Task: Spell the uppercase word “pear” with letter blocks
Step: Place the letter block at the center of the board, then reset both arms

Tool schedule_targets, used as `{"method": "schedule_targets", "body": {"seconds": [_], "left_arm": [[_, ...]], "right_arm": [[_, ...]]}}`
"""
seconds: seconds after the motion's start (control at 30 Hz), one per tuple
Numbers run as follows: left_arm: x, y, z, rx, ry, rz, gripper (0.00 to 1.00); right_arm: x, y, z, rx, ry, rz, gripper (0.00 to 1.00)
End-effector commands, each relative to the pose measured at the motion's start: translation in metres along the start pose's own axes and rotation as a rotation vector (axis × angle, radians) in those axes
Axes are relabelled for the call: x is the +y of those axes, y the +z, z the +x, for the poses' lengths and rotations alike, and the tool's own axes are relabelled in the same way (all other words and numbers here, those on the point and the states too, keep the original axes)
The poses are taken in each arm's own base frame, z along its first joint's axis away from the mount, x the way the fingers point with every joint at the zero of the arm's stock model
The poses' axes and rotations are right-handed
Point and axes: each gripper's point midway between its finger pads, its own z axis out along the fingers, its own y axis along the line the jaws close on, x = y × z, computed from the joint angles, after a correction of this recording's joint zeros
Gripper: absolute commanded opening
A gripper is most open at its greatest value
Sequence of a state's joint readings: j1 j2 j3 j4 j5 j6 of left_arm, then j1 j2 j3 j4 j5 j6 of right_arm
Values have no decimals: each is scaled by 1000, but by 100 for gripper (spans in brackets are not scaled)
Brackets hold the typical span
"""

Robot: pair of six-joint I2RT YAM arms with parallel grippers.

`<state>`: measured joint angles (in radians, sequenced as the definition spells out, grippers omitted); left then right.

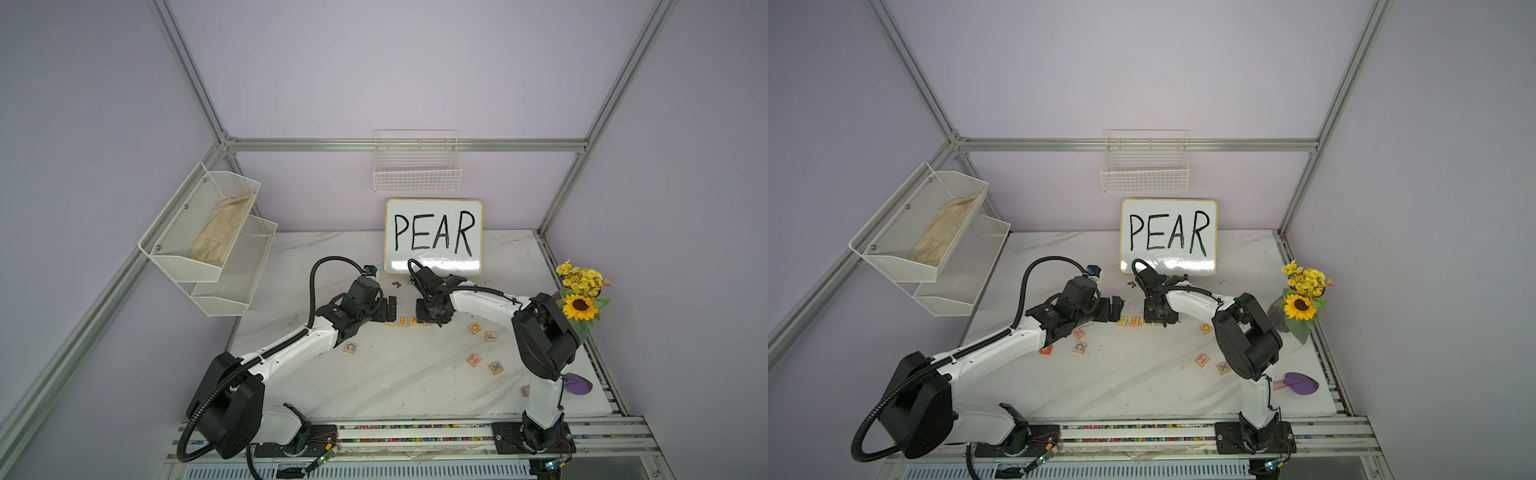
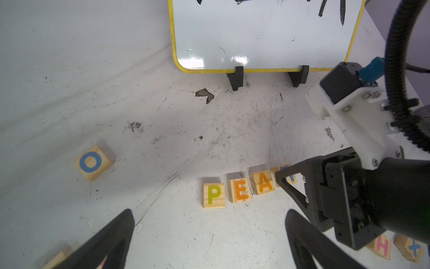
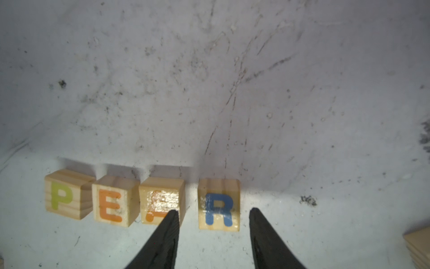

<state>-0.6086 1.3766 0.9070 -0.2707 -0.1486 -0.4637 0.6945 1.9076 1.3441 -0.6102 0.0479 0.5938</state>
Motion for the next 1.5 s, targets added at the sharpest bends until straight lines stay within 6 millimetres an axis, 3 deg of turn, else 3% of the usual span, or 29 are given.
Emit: {"method": "schedule_targets", "body": {"seconds": [0.0, 0.07, 0.17, 0.23, 0.37, 0.5, 0.7, 0.83, 1.03, 1.13, 1.2, 1.3, 1.47], "left_arm": [[-15, -13, -44, -110, -26, 47, 100], [-15, -14, -48, -124, -18, 46, 100], [-13, -16, -55, -145, 0, 27, 100], [-6, -16, -61, -154, 8, -12, 100], [15, -22, -78, -196, 22, -102, 100], [45, -41, -101, -285, 38, -212, 100], [121, -66, -126, -403, -55, -384, 100], [169, -87, -129, -508, -83, -525, 100], [220, -122, -101, -661, -96, -749, 100], [237, -122, -79, -656, -74, -842, 100], [245, -110, -68, -620, -49, -874, 100], [252, -90, -54, -578, -43, -876, 100], [263, -72, -29, -600, -61, -888, 100]], "right_arm": [[1, -27, -19, -74, 15, -5, 54], [-1, -45, -34, -141, -3, 2, 61], [-13, -70, -61, -254, -49, 42, 89], [-25, -85, -79, -321, -68, 91, 96], [-53, -112, -111, -430, -106, 192, 97], [-86, -144, -135, -557, -99, 306, 97], [-139, -171, -157, -717, -37, 385, 97], [-178, -170, -154, -747, 9, 461, 97], [-239, -161, -129, -787, 126, 474, 97], [-267, -158, -118, -816, 162, 489, 97], [-285, -148, -110, -793, 199, 513, 97], [-293, -132, -104, -756, 208, 489, 97], [-277, -115, -105, -827, 96, 394, 97]]}}
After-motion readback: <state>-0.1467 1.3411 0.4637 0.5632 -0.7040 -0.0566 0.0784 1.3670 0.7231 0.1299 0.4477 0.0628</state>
